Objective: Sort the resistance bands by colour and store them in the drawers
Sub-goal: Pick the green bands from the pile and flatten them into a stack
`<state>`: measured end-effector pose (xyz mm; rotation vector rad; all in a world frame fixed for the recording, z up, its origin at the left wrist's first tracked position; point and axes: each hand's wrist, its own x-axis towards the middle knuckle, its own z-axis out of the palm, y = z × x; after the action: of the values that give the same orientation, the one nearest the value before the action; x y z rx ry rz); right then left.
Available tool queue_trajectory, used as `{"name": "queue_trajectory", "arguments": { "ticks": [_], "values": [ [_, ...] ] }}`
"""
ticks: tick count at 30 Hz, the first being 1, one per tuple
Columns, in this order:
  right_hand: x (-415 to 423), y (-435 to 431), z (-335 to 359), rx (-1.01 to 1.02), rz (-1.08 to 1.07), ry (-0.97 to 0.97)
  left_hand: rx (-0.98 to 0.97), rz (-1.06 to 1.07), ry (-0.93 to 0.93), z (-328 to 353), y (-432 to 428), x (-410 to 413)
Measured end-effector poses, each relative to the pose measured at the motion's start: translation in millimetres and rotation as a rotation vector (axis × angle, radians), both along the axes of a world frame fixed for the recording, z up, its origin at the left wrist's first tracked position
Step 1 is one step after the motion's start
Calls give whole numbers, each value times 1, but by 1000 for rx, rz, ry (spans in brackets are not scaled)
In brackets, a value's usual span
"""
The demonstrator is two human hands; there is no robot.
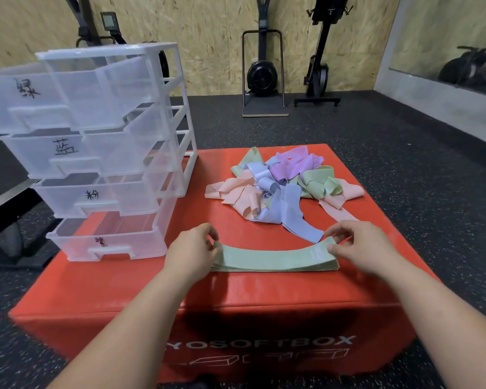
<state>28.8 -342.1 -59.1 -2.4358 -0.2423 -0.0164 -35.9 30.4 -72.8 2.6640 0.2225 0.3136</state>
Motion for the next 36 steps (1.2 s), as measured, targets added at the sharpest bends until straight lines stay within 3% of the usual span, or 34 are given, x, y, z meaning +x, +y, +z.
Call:
{"name": "queue_trajectory", "arguments": {
  "ticks": [5,7,11,15,36],
  "values": [
    [-6,10,-13,-205,26,-67,266,-80,13,-17,4,-1],
    [-5,9,-16,-320,44,-65,206,-138,33,-21,7,-1],
    [1,-1,-9,-282,163,-72,108,-245,17,-14,10,3],
    [3,-9,-4,-355,306,36,118,-401,159,-7,12,3],
    [17,-8,-13,-412,334,55,156,-354,203,3,19,4]
  ]
}}
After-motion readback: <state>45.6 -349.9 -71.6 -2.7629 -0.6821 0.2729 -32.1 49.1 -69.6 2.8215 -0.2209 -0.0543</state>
